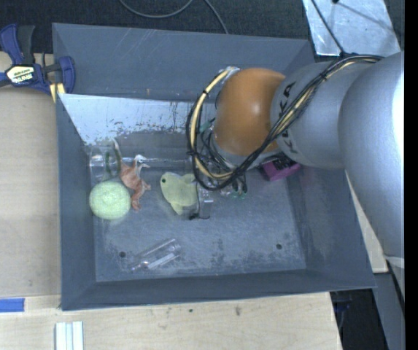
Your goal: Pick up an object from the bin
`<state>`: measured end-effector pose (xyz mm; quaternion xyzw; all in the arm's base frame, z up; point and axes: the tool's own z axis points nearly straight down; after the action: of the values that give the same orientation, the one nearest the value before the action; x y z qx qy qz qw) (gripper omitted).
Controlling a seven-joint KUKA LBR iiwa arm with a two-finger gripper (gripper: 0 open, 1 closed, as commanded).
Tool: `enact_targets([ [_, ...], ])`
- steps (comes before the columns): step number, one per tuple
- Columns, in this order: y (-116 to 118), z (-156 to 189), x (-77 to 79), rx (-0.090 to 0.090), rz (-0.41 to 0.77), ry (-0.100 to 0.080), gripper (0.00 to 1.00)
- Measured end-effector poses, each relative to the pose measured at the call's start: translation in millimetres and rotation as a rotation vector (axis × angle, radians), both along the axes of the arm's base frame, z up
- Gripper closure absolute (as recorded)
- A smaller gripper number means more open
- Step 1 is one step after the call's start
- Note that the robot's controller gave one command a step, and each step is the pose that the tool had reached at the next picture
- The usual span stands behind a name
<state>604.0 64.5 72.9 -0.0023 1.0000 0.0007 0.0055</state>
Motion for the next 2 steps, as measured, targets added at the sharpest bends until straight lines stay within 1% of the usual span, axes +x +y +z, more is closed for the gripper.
enact_targets([
  [1, 1.0, -5.3, 3.4, -0.002, 0.081, 0.004, 0.00],
  [2, -0.3, 0.1, 1.1, 0.000, 0.000, -0.001, 0.00],
])
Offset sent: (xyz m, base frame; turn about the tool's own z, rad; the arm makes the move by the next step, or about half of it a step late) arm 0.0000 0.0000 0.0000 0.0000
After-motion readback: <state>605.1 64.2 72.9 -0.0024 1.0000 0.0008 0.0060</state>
